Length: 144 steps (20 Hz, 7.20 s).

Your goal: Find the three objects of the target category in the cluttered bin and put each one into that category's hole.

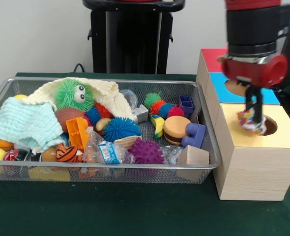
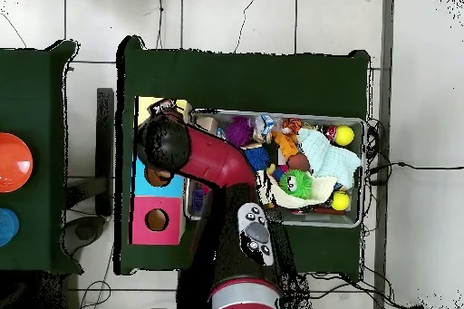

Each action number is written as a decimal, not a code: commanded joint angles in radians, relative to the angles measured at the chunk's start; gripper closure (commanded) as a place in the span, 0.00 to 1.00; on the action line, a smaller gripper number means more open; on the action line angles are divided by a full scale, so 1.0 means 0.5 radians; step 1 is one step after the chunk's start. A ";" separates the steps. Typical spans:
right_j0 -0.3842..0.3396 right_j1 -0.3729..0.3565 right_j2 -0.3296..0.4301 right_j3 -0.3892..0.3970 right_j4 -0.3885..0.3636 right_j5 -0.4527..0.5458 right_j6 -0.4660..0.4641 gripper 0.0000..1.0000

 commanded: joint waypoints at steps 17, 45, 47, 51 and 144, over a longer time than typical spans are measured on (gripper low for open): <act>-0.007 0.203 0.117 0.110 -0.322 -0.203 0.152 1.00; -0.071 0.136 0.410 0.387 -0.014 -0.170 0.402 1.00; -0.063 0.144 0.391 0.373 -0.004 -0.155 0.380 1.00; -0.072 0.167 0.376 0.365 -0.016 -0.162 0.339 1.00; 0.545 0.199 -1.027 -1.040 -0.731 1.673 -0.184 1.00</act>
